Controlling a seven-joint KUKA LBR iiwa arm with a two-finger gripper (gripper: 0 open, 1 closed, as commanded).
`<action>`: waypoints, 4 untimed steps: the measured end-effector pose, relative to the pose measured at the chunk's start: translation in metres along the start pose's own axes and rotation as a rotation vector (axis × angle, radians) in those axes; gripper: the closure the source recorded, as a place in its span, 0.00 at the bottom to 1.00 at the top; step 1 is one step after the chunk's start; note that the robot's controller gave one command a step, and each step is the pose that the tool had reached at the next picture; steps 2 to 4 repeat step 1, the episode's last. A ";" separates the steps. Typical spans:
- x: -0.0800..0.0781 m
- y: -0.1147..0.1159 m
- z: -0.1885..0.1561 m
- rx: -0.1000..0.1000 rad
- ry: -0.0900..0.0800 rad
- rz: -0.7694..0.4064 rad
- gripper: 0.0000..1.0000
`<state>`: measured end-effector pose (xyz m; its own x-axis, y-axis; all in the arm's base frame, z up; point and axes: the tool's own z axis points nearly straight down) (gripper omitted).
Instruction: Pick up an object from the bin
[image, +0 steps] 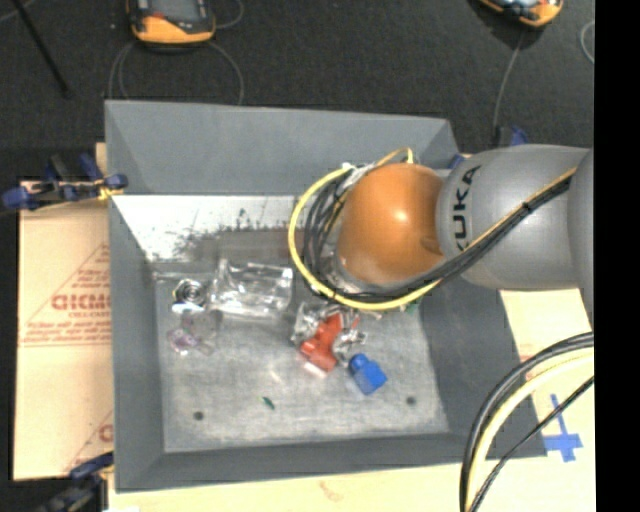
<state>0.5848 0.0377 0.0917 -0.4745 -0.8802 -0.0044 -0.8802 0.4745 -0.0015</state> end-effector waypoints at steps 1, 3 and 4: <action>-0.001 -0.005 -0.127 0.008 -0.002 -0.056 1.00; -0.001 -0.005 -0.127 0.008 -0.002 -0.056 1.00; -0.001 -0.005 -0.127 0.008 -0.002 -0.056 1.00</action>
Offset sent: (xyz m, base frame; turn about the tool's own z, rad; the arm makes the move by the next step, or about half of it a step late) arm 0.0016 -0.0009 0.1215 -0.0591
